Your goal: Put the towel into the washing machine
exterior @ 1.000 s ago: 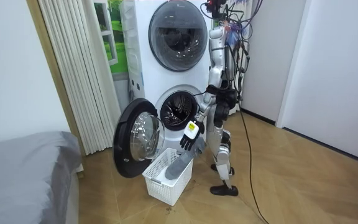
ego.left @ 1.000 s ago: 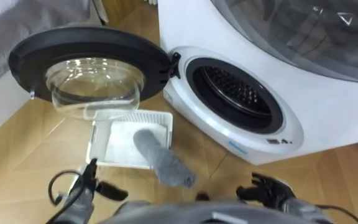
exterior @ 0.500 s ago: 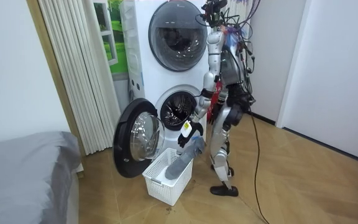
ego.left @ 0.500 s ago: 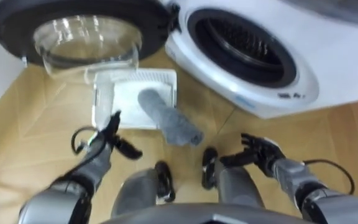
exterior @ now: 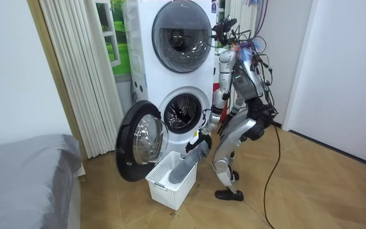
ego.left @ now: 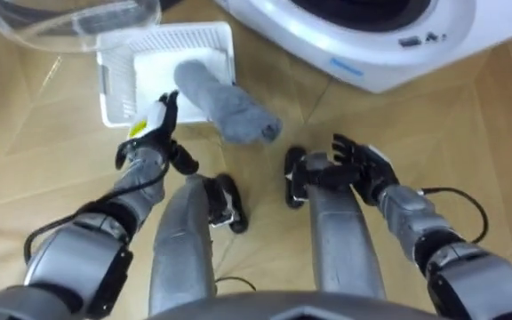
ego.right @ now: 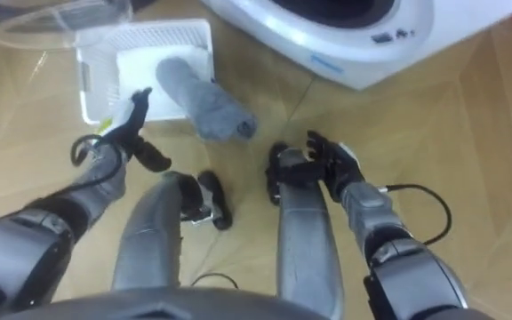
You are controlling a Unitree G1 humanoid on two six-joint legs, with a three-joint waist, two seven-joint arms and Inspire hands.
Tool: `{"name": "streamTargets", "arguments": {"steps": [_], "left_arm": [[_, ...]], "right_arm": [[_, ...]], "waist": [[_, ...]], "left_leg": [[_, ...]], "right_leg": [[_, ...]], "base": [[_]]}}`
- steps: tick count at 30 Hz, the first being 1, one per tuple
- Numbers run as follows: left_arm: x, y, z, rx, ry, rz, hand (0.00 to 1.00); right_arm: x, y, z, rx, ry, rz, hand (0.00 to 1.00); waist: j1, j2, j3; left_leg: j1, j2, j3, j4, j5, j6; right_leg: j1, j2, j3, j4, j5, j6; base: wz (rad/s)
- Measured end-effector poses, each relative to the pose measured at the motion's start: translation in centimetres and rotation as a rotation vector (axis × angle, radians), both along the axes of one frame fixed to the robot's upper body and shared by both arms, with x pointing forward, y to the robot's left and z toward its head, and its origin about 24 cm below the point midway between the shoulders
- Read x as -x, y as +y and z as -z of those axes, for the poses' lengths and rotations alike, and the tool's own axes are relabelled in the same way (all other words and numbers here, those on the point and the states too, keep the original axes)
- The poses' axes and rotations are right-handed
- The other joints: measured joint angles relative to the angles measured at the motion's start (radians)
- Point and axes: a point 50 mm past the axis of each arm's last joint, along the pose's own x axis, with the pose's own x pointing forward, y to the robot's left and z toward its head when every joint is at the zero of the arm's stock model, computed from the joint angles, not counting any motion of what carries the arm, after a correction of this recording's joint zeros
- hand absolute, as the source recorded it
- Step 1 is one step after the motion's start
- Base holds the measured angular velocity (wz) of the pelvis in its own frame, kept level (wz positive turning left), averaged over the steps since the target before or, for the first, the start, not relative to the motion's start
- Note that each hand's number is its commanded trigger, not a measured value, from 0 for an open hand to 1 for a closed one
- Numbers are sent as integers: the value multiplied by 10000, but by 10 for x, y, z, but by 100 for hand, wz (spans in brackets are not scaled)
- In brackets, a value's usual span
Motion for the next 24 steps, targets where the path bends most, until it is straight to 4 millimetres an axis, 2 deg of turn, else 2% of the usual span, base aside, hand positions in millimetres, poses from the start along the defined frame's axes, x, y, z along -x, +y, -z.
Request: {"name": "streamTargets", "arguments": {"steps": [6,11,17,24], "left_arm": [[-15,-12,-16,-936,-1152,1133,0],[-24,-17,-26,-1406,-1882,1651,0],[-30,-14,-34,-2189,-2369,2444,0],[-34,-12,-41,-2526,-3026,2682,0]], "right_arm": [[-17,7,-14,-450,-913,-248,0],[-31,15,-26,-611,-1557,-869,0],[-37,25,-34,-1048,-2088,-1003,0],[-42,30,-40,-1546,-2393,-1151,0]], "waist": [[-297,40,32],[-602,77,70],[-941,83,89],[-1265,41,114]], "left_leg": [[-1113,34,78,789,-187,-7],[-1920,339,26,1414,-441,-102],[-2454,495,-49,1886,-702,-208],[-2844,579,-117,2344,-1014,-270]], "right_leg": [[-1277,-3,208,898,-166,-156],[-2069,18,56,1376,-305,-388],[-2638,19,-43,1893,-593,-553],[-3089,56,-50,2408,-935,-617]], "base": [[-1],[-9],[-1],[-2]]}}
